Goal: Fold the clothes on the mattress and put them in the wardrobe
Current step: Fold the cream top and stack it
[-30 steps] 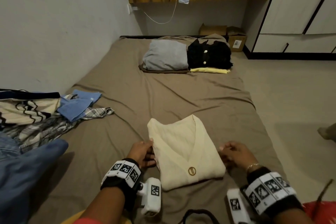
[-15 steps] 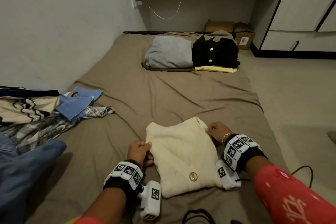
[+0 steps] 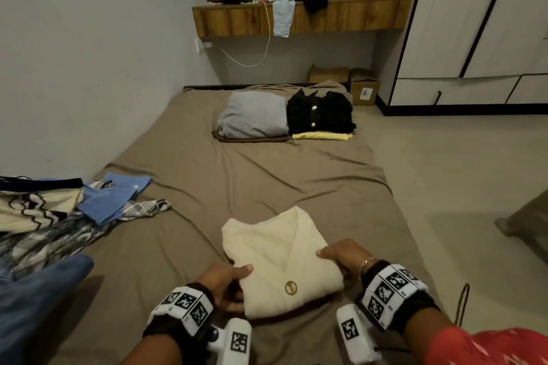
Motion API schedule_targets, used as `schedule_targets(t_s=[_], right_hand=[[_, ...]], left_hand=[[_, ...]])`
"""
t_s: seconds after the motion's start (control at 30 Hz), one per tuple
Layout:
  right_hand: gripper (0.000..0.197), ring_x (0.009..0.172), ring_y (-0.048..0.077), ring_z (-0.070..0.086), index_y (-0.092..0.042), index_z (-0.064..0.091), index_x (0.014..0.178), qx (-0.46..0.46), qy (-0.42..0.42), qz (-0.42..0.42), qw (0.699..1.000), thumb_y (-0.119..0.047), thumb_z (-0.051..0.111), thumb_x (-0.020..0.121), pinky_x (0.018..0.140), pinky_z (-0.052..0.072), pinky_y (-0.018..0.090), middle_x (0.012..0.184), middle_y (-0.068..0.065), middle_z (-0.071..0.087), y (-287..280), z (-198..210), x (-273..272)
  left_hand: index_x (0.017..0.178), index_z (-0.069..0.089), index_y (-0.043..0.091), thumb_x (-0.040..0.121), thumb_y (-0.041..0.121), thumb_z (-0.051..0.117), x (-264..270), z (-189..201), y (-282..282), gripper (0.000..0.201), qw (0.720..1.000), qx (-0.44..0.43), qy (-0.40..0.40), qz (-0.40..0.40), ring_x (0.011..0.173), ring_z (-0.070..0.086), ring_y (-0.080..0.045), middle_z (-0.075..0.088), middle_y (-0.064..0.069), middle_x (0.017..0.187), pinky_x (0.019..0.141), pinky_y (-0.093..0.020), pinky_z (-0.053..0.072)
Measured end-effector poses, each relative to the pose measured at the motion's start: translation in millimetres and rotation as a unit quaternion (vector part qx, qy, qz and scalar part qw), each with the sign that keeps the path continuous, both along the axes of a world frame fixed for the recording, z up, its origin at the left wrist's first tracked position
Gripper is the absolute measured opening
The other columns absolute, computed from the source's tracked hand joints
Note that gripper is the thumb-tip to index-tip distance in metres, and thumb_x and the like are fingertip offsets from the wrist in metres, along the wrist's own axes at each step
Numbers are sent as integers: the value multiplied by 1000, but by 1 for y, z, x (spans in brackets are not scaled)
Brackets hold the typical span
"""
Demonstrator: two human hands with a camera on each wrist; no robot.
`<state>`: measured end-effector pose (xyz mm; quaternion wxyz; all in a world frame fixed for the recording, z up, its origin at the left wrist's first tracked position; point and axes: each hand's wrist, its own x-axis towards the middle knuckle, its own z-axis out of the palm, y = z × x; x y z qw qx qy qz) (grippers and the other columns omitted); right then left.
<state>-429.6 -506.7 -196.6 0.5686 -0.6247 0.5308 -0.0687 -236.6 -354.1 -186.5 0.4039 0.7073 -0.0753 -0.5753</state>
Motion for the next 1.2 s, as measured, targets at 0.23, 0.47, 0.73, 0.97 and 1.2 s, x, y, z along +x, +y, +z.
schedule_targets(t_s=[0.23, 0.47, 0.73, 0.97, 1.2], right_hand=[[35, 47, 12, 41, -11, 48, 55, -58, 3, -43, 997, -15, 64, 86, 38, 34, 16, 42, -4, 47, 3, -14, -16], [34, 42, 16, 41, -9, 44, 58, -5, -25, -61, 998, -8, 62, 87, 36, 35, 16, 47, 4, 43, 9, -23, -23], [33, 53, 19, 43, -9, 41, 61, 47, -24, -116, 992, -8, 59, 89, 44, 50, 26, 50, 5, 41, 8, -32, -30], [34, 65, 23, 50, -2, 56, 75, 95, -63, -118, 987, -31, 55, 91, 58, 44, 27, 67, 9, 52, 11, -18, -21], [53, 92, 39, 64, 4, 66, 91, 115, -66, -107, 985, -46, 66, 78, 89, 49, 49, 91, 22, 69, -1, -22, -1]], left_hand=[[71, 51, 2, 95, 23, 50, 1, -12, 16, 32, 992, 23, -55, 114, 61, 46, -23, 48, -11, 71, 47, -34, 51], [78, 51, 7, 93, 11, 52, -15, -3, 15, 16, 999, 14, -2, 46, 64, 50, -21, 49, -7, 70, 45, -32, 53], [77, 51, 0, 96, 9, 49, -15, -16, 22, 20, 993, 18, -3, 120, 66, 51, -25, 52, -13, 77, 36, -35, 49], [94, 57, 7, 89, 33, 60, -17, -23, 18, 27, 996, -25, 20, 80, 72, 57, -22, 58, -9, 83, 60, -34, 50], [106, 60, 4, 85, 3, 61, -19, -29, 11, 20, 985, -120, 80, 94, 89, 64, -24, 70, -10, 93, 59, -32, 56]])
